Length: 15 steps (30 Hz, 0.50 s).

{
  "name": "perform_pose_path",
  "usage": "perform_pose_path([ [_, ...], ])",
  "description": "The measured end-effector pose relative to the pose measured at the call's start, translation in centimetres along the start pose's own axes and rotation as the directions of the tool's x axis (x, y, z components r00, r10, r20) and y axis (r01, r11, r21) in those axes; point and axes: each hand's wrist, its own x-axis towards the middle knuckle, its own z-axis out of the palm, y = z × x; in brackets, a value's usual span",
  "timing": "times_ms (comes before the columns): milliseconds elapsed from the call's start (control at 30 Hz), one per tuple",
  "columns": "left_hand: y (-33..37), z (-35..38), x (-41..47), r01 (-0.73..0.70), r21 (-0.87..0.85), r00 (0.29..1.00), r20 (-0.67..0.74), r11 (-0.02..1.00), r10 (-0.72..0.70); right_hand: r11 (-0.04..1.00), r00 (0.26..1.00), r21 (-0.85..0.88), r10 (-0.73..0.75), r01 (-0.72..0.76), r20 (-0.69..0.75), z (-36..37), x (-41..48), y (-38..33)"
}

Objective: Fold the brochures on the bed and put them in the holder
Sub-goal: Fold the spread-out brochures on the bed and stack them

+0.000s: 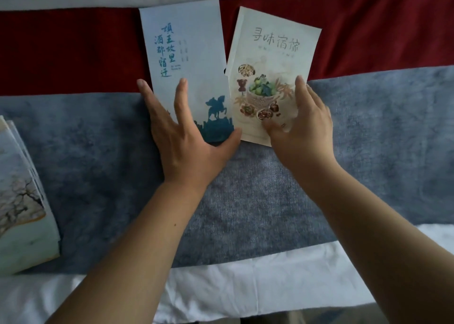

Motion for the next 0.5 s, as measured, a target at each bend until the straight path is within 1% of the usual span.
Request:
perform_pose_path([
  [100, 0.2, -0.1, 0.2, 0.084, -0.107, 0.996, 0.021, 0.991, -0.082, 0.997, 0.998, 0.072, 0.019, -0.015, -0.057, 0.5, 0.4, -0.5],
  [200, 0.2, -0.4, 0.2, 0.089, -0.116, 0.996, 0.021, 0.989, -0.087, 0.989, 0.996, 0.145, 0.001, 0.012, -0.084, 0.5, 0.2, -0.3],
  [300, 0.6, -0.8, 0.5, 0.096, -0.052, 0.995, 0.025, 0.994, -0.095, 0.969, 0.995, 0.246, 0.004, 0.02, -0.098, 0.1, 0.3, 0.1],
  [367, 1.2, -0.9, 0.9, 0.119, 0.019, 0.992, 0.043, 0.993, -0.119, 0.939, 0.993, 0.344, 0.062, -0.023, -0.102, -0.4, 0.7, 0.3],
  [433, 2.0, -0.7, 1.8, 0.159, 0.069, 0.985, 0.05, 0.985, -0.162, 0.889, 0.989, 0.449, 0.132, -0.092, -0.06, -1.0, 1.3, 0.4],
  [500, 2.6, -0.4, 3.4, 0.191, 0.1, 0.978, 0.061, 0.977, -0.197, 0.888, 0.992, 0.446, 0.126, -0.112, -0.002, -1.3, 2.1, 0.4],
])
